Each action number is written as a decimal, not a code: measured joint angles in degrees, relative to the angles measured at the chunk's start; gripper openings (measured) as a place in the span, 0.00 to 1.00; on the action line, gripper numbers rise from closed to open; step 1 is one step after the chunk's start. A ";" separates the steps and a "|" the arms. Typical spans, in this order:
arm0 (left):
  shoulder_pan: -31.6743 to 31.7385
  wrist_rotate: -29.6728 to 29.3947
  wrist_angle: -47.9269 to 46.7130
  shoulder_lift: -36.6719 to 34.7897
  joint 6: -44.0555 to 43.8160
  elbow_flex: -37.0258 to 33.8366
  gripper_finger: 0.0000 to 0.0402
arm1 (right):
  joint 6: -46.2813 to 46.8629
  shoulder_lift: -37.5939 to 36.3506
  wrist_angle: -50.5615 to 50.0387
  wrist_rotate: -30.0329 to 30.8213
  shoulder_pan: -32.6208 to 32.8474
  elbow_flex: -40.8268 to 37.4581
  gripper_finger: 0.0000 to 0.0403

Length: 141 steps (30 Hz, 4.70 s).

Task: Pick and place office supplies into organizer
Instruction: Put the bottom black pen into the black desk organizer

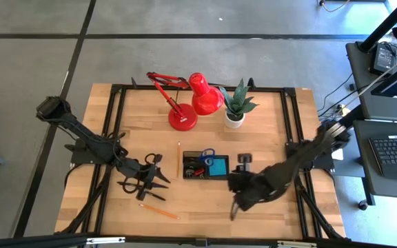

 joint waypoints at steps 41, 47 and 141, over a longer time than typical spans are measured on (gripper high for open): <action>-9.12 14.56 -55.35 23.06 -36.08 22.76 0.34 | -4.60 -20.39 32.41 0.62 -2.77 -29.33 0.30; -8.36 14.71 -68.10 22.97 -35.15 26.87 0.34 | -4.58 -20.39 32.36 0.62 -3.60 -29.33 0.30; -9.66 -18.77 -87.21 32.62 -18.61 48.35 0.08 | -6.04 -20.35 31.75 0.62 -5.80 -29.33 0.30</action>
